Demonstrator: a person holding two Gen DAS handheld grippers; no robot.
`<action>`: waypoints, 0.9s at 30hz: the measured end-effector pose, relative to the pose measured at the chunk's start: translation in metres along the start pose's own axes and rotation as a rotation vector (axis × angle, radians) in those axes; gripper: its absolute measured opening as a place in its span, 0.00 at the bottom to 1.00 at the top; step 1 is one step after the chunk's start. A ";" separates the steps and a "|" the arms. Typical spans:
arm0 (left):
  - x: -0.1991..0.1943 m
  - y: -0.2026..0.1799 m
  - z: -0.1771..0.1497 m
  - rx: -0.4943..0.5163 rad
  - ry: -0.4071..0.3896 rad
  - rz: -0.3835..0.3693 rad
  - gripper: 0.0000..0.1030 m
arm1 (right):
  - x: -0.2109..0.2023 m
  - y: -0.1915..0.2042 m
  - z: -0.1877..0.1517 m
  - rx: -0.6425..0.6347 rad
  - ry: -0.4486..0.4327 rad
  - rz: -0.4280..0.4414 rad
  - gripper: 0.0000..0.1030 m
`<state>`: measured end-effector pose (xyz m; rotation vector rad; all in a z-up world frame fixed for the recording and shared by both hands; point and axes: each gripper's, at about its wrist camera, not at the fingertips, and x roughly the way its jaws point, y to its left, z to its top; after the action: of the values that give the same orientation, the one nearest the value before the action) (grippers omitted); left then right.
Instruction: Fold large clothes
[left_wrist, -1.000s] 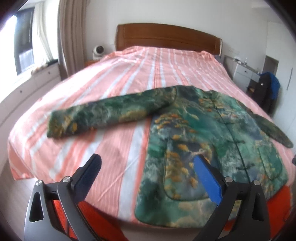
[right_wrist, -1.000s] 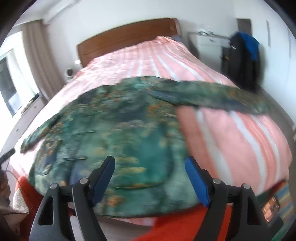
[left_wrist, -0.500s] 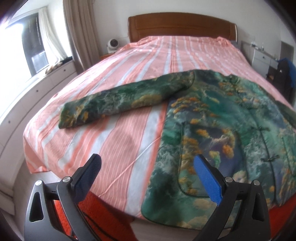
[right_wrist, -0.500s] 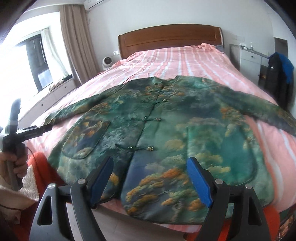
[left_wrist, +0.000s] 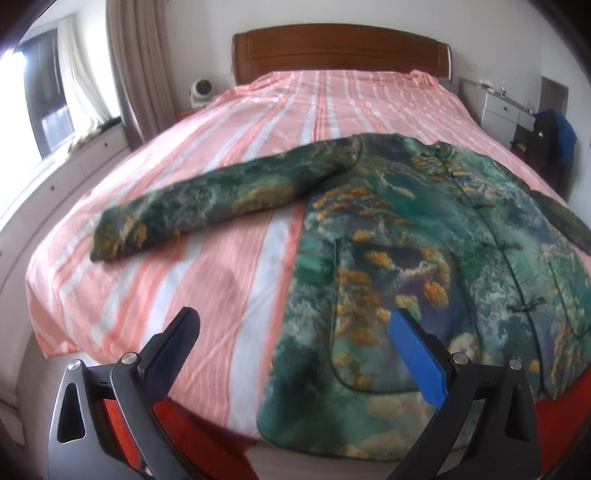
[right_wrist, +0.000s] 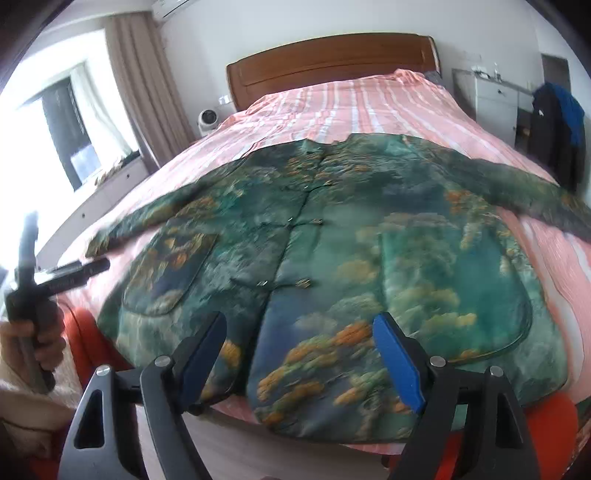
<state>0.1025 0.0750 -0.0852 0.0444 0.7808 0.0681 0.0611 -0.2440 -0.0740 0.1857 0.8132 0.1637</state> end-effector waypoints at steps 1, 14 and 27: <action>0.002 0.001 0.003 -0.002 -0.001 0.003 0.99 | -0.001 -0.013 0.007 0.023 0.008 -0.010 0.78; 0.033 0.033 -0.008 -0.130 0.026 0.221 0.99 | -0.037 -0.380 0.054 0.760 -0.204 -0.288 0.78; 0.049 0.029 -0.016 -0.089 0.009 0.287 0.99 | -0.014 -0.450 0.095 0.874 -0.304 -0.382 0.12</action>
<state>0.1245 0.1077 -0.1288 0.0719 0.7750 0.3752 0.1545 -0.6940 -0.1020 0.8472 0.5571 -0.5840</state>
